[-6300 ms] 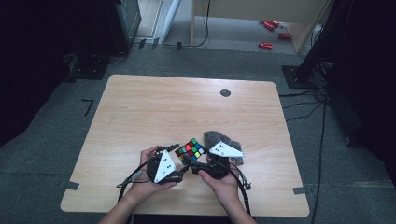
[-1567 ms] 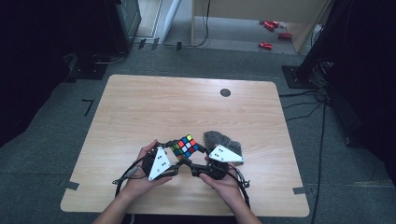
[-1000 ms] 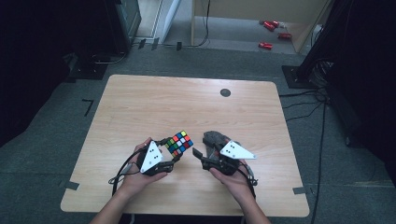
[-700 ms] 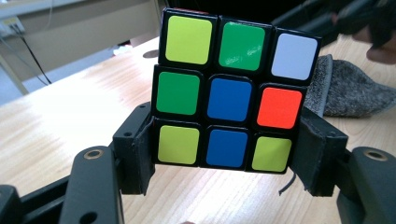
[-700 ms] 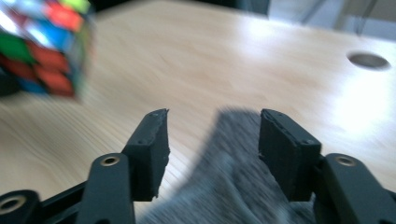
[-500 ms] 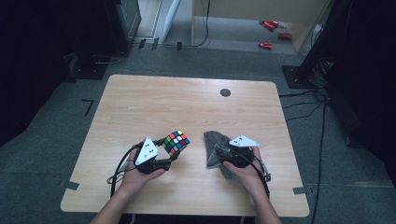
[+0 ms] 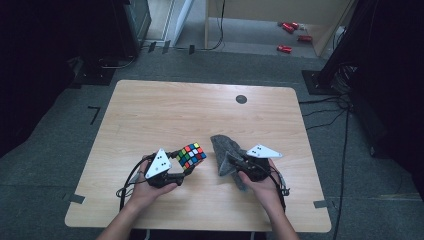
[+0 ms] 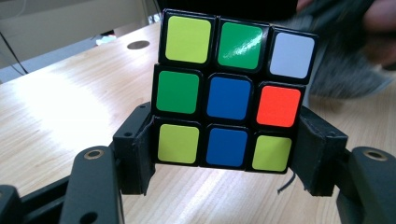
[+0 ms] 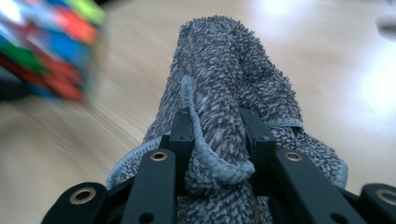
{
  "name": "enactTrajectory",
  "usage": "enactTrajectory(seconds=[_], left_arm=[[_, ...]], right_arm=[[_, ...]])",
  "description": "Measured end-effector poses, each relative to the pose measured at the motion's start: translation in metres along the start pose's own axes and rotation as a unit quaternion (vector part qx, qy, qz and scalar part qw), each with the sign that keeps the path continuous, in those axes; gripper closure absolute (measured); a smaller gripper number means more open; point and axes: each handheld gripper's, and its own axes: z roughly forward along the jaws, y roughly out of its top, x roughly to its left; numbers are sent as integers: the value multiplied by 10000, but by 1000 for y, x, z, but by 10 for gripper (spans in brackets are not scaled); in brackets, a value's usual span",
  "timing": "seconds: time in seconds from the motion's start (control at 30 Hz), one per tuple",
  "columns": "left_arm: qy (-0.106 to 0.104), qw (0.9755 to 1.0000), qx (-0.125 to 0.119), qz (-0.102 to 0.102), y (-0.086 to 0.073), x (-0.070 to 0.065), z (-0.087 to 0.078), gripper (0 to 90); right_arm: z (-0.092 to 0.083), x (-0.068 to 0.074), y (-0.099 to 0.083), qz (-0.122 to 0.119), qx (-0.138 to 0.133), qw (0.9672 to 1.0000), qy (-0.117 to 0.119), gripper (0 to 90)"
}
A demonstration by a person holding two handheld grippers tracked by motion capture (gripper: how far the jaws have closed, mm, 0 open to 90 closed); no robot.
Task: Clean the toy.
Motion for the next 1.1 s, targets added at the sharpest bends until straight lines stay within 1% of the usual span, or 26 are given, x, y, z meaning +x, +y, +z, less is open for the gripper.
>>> enactTrajectory(seconds=[0.03, 0.07, 0.1, 0.17, 0.2, 0.3, 0.37, 0.4, 0.43, 0.47, 0.5, 0.53, 0.57, 0.6, 0.63, 0.67, 0.7, 0.73, 0.8, 0.83, 0.87, 0.9, 0.97, 1.0, 1.07, 1.1], left_arm=[[-24, 10000, 52, 58, 0, -2, 1, 344], [-44, 9999, 69, 99, 0, -3, 2, 344], [-68, 9998, 83, 150, 0, -4, 2, 344], [-109, 9997, 103, 207, 1, -7, 3, 344], [-113, 9996, 105, 223, 1, -8, 3, 344], [-123, 9994, 125, 295, 2, -12, 5, 344], [-181, 9992, 107, 342, 3, -15, 6, 344], [-188, 9990, 65, 394, 5, -17, 5, 344], [-127, 9988, 34, 472, 6, -20, 4, 345], [-57, 9986, 9, 519, 6, -21, 3, 345], [-73, 9989, -62, 470, 7, -20, 0, 349], [-87, 9990, -103, 433, 8, -18, -1, 346], [-129, 9990, -166, 386, 8, -17, -3, 346], [-180, 9990, -247, 322, 9, -16, -4, 346], [-236, 9989, -306, 260, 10, -15, -5, 347], [-245, 9989, -301, 266, 10, -15, -5, 346], [-191, 9989, -234, 349, 10, -17, -4, 347], [-174, 9990, -214, 358, 9, -17, -3, 347], [-191, 9993, -215, 254, 7, -15, -2, 347], [-173, 9994, -195, 242, 7, -14, -2, 347], [-155, 9994, -185, 259, 7, -13, -2, 347], [-187, 9993, -193, 254, 7, -14, -2, 347], [-247, 9991, -217, 273, 8, -16, -1, 347], [-277, 9988, -249, 321, 8, -18, 0, 347], [-360, 9979, -362, 392, 10, -22, -1, 347], [-285, 9979, -377, 439, 11, -24, -2, 346]], right_arm=[[-4, 7, 5, -3, -132, 9999, 89, 712], [-7, 16, 11, -103, -308, 9993, 196, 711], [-9, 22, 15, -135, -386, 9987, 294, 711], [-14, 37, 22, -146, -593, 9962, 618, 710], [-16, 46, 25, -174, -724, 9943, 766, 710], [-19, 65, 30, -229, -913, 9888, 1157, 709], [-18, 74, 31, -270, -949, 9866, 1297, 709], [-15, 77, 30, -273, -931, 9863, 1335, 709], [-12, 77, 28, -294, -868, 9870, 1321, 709], [-10, 75, 26, -216, -896, 9871, 1313, 711], [-9, 70, 24, -31, -945, 9866, 1328, 713], [-8, 63, 21, 149, -925, 9882, 1210, 717], [-7, 58, 20, 195, -880, 9900, 1082, 718], [-5, 52, 18, 299, -784, 9918, 968, 718], [-2, 46, 15, 392, -661, 9928, 922, 718], [1, 42, 12, 489, -556, 9927, 955, 717], [4, 39, 9, 586, -514, 9917, 1027, 717], [6, 37, 7, 646, -489, 9911, 1057, 716], [6, 38, 8, 602, -480, 9920, 1002, 715], [3, 39, 10, 577, -568, 9918, 984, 714], [-1, 39, 13, 597, -683, 9905, 1035, 714], [-7, 41, 17, 617, -847, 9880, 1135, 713], [-13, 47, 22, 514, -1010, 9857, 1245, 712], [-15, 51, 24, 440, -1037, 9855, 1270, 711], [-13, 57, 24, 346, -996, 9868, 1233, 709], [-11, 57, 23, 379, -979, 9867, 1243, 707]])
